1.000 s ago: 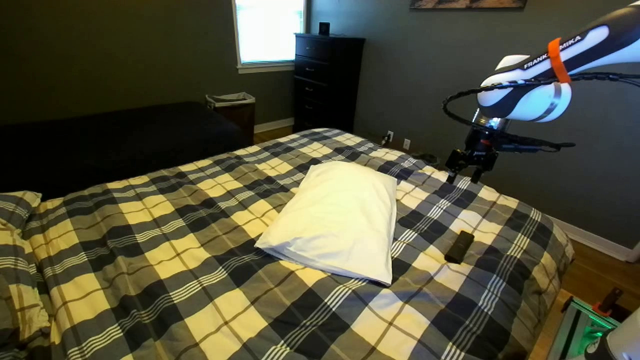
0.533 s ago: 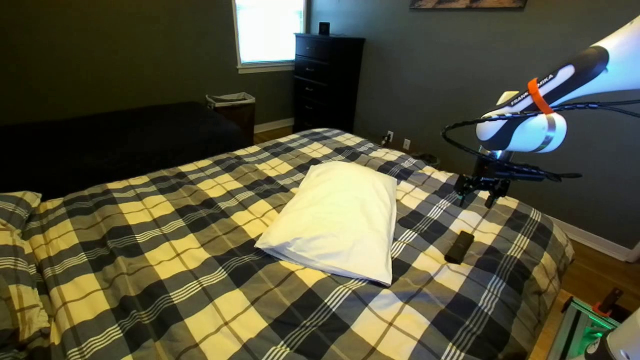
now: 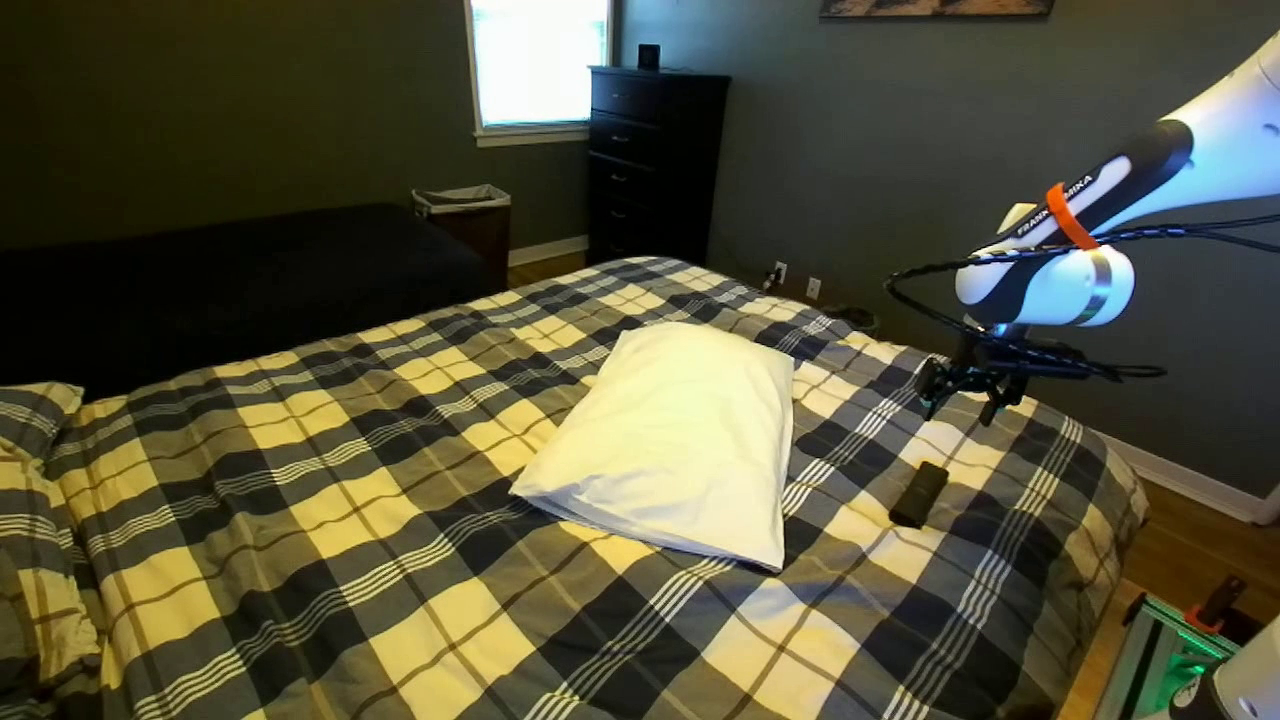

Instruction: Move the remote control backwards then place the white pillow over the remote.

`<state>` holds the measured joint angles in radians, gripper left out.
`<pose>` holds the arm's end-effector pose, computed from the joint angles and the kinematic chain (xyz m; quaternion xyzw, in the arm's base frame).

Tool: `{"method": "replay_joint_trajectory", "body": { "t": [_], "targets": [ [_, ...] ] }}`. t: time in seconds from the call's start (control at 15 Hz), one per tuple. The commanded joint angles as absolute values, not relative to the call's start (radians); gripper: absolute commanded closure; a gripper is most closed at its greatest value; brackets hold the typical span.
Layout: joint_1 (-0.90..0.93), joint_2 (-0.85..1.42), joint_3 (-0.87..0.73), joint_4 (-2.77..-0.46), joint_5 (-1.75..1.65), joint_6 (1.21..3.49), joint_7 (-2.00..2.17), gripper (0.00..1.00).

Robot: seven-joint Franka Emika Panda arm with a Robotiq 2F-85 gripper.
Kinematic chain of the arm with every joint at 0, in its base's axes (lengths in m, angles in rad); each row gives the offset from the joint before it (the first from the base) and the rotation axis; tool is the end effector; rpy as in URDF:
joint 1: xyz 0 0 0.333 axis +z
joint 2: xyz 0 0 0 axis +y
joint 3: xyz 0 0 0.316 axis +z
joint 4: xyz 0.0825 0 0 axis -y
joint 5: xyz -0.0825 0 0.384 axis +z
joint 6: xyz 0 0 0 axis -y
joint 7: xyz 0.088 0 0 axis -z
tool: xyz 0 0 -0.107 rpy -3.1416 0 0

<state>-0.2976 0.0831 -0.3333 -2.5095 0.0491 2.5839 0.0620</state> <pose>0.3753 -0.2774 0.2509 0.9335 -0.3586 -0.0019 0.0001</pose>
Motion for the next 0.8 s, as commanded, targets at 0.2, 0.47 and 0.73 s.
{"method": "replay_joint_trajectory", "body": {
  "t": [0.2, 0.47, 0.73],
  "targets": [
    [-0.330, 0.261, -0.326, -2.424, 0.143, 2.616, 0.099, 0.00],
    [-0.345, 0.373, -0.323, -2.390, 0.197, 2.687, 0.149, 0.00],
    [-0.372, 0.465, -0.296, -2.370, 0.263, 2.776, 0.164, 0.00]
  ]
}}
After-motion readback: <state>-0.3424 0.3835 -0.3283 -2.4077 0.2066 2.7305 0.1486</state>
